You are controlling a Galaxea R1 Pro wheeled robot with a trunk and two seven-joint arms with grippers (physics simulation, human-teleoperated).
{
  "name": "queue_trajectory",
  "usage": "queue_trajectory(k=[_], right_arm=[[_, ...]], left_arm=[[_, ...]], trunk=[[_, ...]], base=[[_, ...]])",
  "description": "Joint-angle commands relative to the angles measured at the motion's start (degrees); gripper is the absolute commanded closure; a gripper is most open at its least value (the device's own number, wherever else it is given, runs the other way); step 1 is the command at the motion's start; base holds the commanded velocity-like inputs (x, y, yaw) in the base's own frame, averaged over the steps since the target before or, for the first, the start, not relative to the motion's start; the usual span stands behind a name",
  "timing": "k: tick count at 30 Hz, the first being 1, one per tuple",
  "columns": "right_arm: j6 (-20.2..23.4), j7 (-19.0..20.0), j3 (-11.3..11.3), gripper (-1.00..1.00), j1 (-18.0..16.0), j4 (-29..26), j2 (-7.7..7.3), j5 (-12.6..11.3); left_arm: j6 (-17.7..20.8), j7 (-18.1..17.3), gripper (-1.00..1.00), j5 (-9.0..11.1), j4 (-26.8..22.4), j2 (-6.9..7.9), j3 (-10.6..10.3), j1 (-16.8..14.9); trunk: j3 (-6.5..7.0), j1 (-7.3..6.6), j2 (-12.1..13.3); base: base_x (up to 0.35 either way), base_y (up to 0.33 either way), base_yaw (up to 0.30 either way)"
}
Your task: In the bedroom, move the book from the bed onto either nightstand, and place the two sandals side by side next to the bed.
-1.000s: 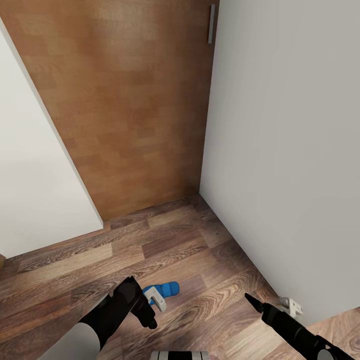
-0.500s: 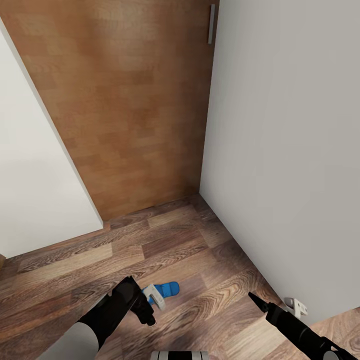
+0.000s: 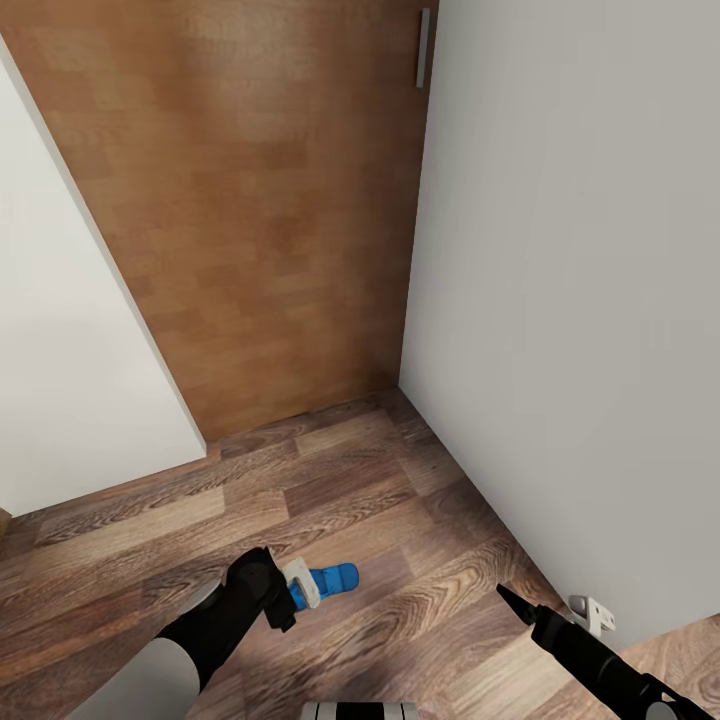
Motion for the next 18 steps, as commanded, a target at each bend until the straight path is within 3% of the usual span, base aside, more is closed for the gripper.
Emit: queue_trajectory(k=[1, 18], right_arm=[[0.41, 0.06, -0.07, -1.00, -0.03, 0.02, 0.01, -0.29], [0.36, 0.01, -0.05, -1.00, -0.05, 0.18, 0.07, -0.29]], left_arm=[[0.09, -0.52, -1.00, -0.72, -0.08, 0.00, -0.07, -0.03], [0.05, -0.52, -1.00, -2.01, -0.05, -0.15, -0.20, -0.04]], trunk=[[-0.05, -0.01, -0.02], [-0.05, -0.01, -0.02]], base=[[0.000, 0.000, 0.000], [0.018, 0.000, 0.000]])
